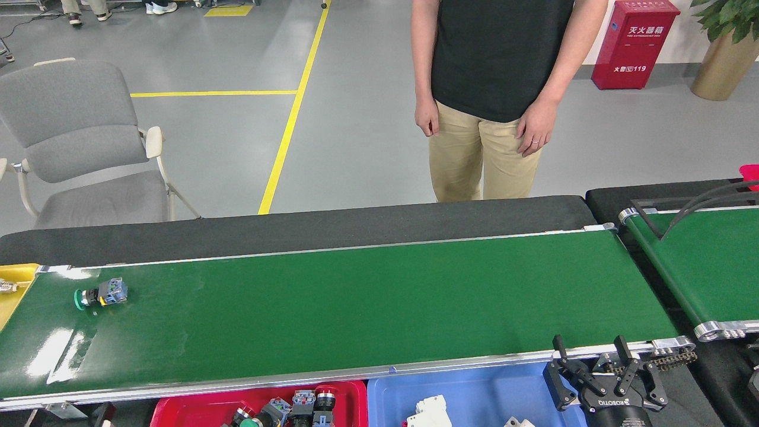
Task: Pick switch part from conveyor to tray
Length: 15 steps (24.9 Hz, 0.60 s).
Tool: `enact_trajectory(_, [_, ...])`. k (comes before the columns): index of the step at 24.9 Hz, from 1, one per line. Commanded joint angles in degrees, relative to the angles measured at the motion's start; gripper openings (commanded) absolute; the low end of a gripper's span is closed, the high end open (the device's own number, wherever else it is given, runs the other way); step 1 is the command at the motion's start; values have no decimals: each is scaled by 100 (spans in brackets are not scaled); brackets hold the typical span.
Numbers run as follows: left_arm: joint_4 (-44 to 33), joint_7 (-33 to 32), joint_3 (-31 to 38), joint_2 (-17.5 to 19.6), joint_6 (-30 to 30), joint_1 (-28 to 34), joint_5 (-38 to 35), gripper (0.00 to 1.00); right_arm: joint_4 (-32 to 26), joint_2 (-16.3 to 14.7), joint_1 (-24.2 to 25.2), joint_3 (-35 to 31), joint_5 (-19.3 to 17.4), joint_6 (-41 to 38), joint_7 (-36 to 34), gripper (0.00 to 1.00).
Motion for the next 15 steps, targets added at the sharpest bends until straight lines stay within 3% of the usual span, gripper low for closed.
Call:
enact_trajectory(1, [-88,46,42,101,13,-32,19,100,-64,-31,-105,89,2,-35,-42,99])
enact_trajectory(15, [-62,46,-11,303,-13,-269,10,100,-73,22,-220,185,2,9,-33,99])
